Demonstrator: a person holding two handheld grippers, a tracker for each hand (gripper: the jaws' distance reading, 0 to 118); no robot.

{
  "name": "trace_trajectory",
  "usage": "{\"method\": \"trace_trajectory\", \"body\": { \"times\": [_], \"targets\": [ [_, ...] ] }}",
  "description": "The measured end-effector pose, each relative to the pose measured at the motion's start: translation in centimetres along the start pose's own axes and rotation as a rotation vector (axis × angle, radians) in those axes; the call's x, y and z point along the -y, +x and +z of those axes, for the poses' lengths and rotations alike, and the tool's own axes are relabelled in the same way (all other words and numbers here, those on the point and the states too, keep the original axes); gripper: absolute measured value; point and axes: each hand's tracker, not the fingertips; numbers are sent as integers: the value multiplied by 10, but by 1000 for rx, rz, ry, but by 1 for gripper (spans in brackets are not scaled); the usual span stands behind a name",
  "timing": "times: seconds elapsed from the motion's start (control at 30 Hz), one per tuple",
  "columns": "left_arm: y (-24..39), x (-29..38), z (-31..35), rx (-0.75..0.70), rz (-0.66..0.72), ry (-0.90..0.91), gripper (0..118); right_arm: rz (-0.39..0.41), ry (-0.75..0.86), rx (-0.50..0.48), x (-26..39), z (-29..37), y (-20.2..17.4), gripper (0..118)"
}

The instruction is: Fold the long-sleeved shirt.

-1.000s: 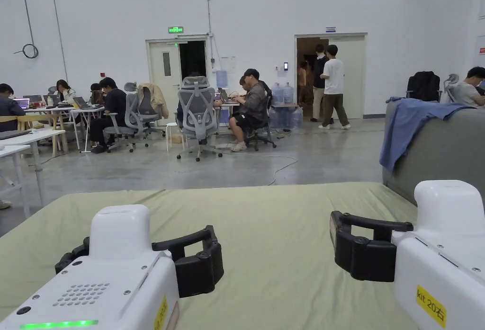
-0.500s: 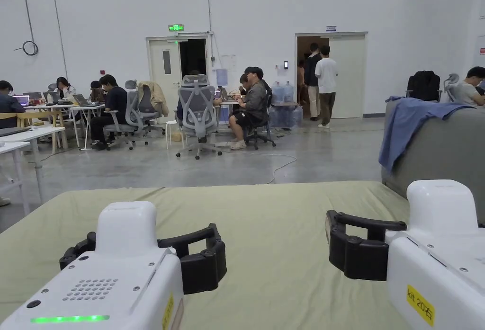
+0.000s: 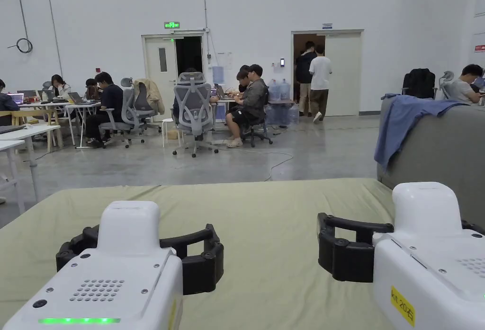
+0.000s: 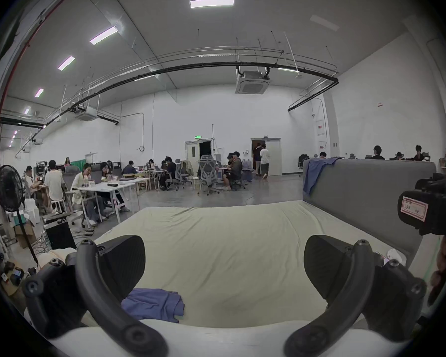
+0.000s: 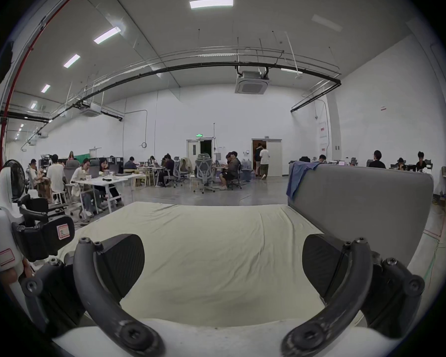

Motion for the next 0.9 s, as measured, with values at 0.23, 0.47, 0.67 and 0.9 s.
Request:
{"method": "trace_trajectory", "body": {
  "times": [0.23,0.47,0.67,0.9],
  "targets": [
    [-1,0,-1,17,19,-4,118,-7,6,-3,-3,1,2,118],
    [-4,-1,0,-4,13,2,118,-3,-4,0,-1,-2,2,118],
    [-6,-1,0,2,28,-2,118,-17,-15,7,3,-5,6,118],
    [-4,0,2,7,12,5,118,-34,-29,-23,0,-4,11,118]
  ]
}}
